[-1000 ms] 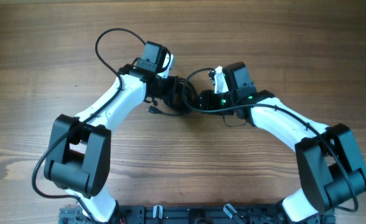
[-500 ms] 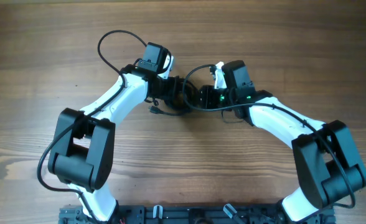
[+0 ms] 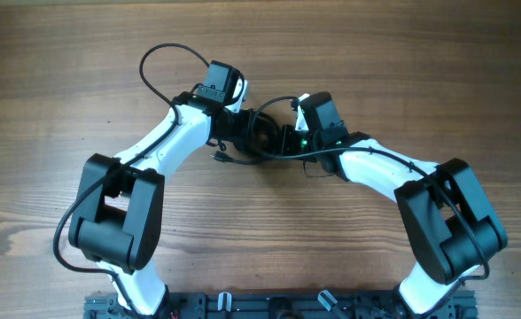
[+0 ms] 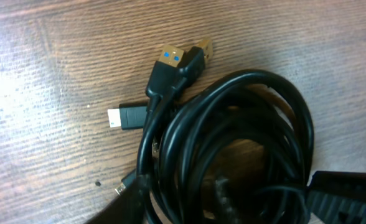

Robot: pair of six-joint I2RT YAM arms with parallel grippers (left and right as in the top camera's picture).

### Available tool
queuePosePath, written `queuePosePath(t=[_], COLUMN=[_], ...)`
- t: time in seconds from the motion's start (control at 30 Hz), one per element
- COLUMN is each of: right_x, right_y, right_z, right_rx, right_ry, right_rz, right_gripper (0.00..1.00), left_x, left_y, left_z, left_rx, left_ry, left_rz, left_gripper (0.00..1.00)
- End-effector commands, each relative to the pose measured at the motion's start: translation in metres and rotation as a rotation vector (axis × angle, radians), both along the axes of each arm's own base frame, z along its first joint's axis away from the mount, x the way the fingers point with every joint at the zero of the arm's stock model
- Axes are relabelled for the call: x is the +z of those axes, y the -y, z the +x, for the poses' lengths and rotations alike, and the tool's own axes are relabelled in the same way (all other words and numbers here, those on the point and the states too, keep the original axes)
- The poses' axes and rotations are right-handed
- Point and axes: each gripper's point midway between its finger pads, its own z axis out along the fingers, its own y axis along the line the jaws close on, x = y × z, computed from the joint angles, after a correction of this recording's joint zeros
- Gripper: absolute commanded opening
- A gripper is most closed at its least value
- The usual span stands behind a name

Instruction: Untangle cables

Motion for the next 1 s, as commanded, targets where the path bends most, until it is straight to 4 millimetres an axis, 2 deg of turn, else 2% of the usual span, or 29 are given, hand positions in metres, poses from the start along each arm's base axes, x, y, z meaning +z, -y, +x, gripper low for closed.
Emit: queuePosePath(t=[0.0,0.23,0.3,0.43,0.53,0.83,0.97], right_x=[-0.011,-0.017,-0.017,-0.014,-0.005,0.044,0.045], right_y=[-0.013,-0.040,-0.046,-0.047,-0.046,-0.049,-0.040], right_z=[-0.021,-0.063,-0.070,-0.069,-0.065,-0.055,-0.044], right_rx=[-0.011,-0.022,-0.004,0.024,0.039,0.099,0.056], right_ry=[-0.165,-0.349,-0.356,-0.324,-0.291,-0.121,-0.059], right_rz=[0.077,0.097,0.093,0.087,0.098,0.131,0.077], right_gripper=[0.08,0.09,0.10,0.19,0.21,0.27,0.26], left_x=[-0.010,-0.010,-0.010,-0.011,-0.010,-0.009,-0.009], left_y=[0.001,0.000,-0.002,-0.002,-0.002,-0.001,0.000], left_z=[-0.003,-0.004,-0.003,-0.003,-0.003,0.000,0.001], left_rx=[0.001,0.003,0.005,0.007,0.007,0.006,0.006], left_ry=[-0.030,-0.032,-0.031,-0.031,-0.029,-0.018,-0.013], left_rz=[-0.003,0.000,0.007,0.009,0.009,0.004,0.002], left_gripper=[0.53,0.73,0.74,0.65,0.60,0.43,0.35])
